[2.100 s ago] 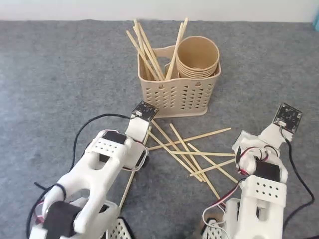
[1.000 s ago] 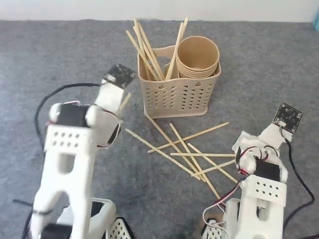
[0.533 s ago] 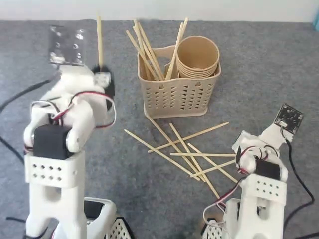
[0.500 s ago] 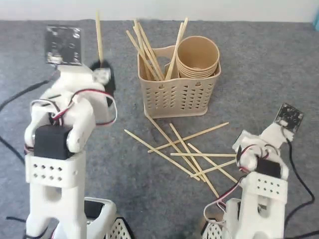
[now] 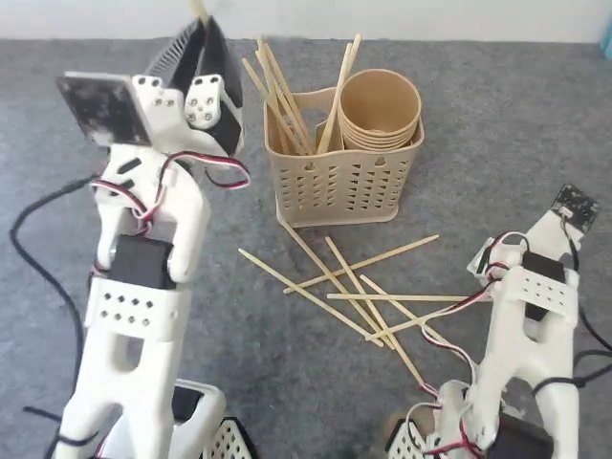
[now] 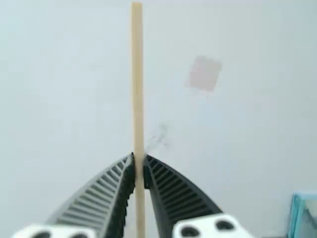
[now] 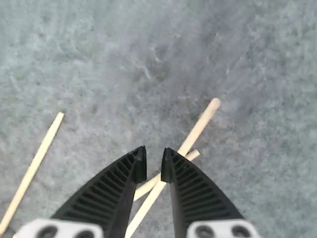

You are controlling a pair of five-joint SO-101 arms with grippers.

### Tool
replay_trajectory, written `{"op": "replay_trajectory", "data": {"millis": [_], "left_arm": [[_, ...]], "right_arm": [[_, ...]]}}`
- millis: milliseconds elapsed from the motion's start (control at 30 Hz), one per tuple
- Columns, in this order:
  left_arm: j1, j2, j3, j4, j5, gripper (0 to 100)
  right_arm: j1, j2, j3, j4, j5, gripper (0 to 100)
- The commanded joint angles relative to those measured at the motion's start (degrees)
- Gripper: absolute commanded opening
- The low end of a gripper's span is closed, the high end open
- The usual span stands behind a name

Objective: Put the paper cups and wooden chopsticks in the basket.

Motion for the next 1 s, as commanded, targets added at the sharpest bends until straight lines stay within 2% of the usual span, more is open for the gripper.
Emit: {"op": "replay_trajectory", "data": {"millis": [0,133,367,567,833,967], "left_arm": [[3.43,-1.76,0.75,-8.7,0.35,1],[7.47,0.62,2.59,-12.84,0.18,1],[6.77,12.48,2.51,-19.52,0.18,1],[6.68,17.23,2.77,-19.6,0.18,1],[6.86,19.6,5.93,-19.25,0.18,2],[6.68,20.13,8.92,-19.25,0.18,2]], "right_arm": [[1.27,0.4,-3.08,-0.31,-0.79,6.1],[2.86,0.57,-2.81,-0.4,-0.88,6.2],[3.12,4.35,-4.04,-0.66,-0.62,6.4],[3.21,11.65,-8.79,-0.04,-0.53,6.4],[4.35,12.97,-9.41,-0.31,-0.62,6.5],[4.88,13.05,-9.41,-0.13,-1.49,14.4]]}}
